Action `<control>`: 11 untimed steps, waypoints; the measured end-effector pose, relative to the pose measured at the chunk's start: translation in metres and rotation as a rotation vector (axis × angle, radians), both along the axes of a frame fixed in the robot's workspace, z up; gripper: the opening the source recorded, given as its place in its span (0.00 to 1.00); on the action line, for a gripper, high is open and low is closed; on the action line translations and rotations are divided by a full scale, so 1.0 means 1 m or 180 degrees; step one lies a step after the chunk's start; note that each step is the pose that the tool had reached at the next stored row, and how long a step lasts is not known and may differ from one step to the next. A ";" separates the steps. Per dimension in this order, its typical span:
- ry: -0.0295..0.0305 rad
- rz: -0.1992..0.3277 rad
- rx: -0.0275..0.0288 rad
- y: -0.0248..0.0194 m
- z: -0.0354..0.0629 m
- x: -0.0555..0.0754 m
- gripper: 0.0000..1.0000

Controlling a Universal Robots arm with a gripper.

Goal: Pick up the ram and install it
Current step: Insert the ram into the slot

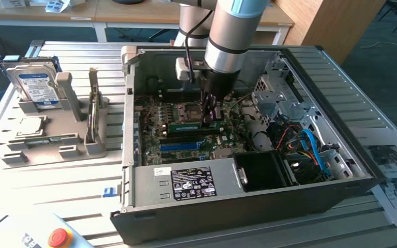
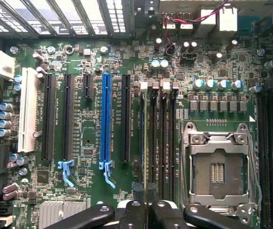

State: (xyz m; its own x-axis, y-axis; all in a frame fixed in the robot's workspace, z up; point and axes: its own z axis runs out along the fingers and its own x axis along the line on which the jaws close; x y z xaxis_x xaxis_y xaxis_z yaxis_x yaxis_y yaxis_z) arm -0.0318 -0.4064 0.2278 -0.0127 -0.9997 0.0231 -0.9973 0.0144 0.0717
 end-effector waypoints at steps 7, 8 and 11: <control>0.0000 0.0000 0.0000 0.0004 0.0000 0.000 0.12; 0.0000 0.0000 0.0000 0.0004 0.0000 0.000 0.12; 0.0000 0.0000 0.0000 -0.0001 0.0000 0.000 0.12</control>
